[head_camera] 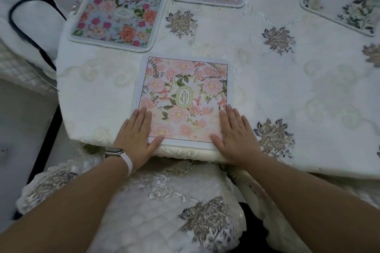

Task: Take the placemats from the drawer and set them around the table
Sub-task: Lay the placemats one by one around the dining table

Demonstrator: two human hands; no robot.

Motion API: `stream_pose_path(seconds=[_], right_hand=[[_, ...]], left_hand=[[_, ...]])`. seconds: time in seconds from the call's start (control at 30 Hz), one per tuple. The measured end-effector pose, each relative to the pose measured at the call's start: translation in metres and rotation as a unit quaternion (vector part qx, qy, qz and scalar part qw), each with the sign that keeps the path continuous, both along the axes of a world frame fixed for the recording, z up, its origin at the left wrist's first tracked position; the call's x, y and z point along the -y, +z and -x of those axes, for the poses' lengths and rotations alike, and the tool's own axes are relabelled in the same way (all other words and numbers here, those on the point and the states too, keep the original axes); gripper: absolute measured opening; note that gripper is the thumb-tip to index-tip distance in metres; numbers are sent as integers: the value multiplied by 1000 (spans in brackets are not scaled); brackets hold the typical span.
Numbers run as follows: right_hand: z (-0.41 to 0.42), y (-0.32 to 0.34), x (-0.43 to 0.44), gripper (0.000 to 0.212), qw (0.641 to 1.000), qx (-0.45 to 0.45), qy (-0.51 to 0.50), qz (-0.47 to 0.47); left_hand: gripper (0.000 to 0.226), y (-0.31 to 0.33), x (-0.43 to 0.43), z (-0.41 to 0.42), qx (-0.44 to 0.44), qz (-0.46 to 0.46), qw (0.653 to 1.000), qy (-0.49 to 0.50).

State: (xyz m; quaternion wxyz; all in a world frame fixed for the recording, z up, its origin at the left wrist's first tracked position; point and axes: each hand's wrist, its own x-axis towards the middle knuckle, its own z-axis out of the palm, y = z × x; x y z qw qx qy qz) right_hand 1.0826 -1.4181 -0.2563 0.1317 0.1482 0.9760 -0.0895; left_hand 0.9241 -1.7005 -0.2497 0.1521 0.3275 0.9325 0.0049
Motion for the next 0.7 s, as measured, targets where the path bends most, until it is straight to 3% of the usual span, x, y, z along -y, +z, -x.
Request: stream_pose_path(seconds=[0.23,0.47,0.7], right_hand=[[-15,24,-21,85,998,62,-11,-7],[-38,68,-36,65,999,24,-47,4],[-57,115,-64,51,996,-67,-61,22]], left_hand=[[85,22,14,4,40,37,997,51],[61,65,-32,-30,16,-146,989,14],[44,91,-96,-59,12,-194,978,-82]])
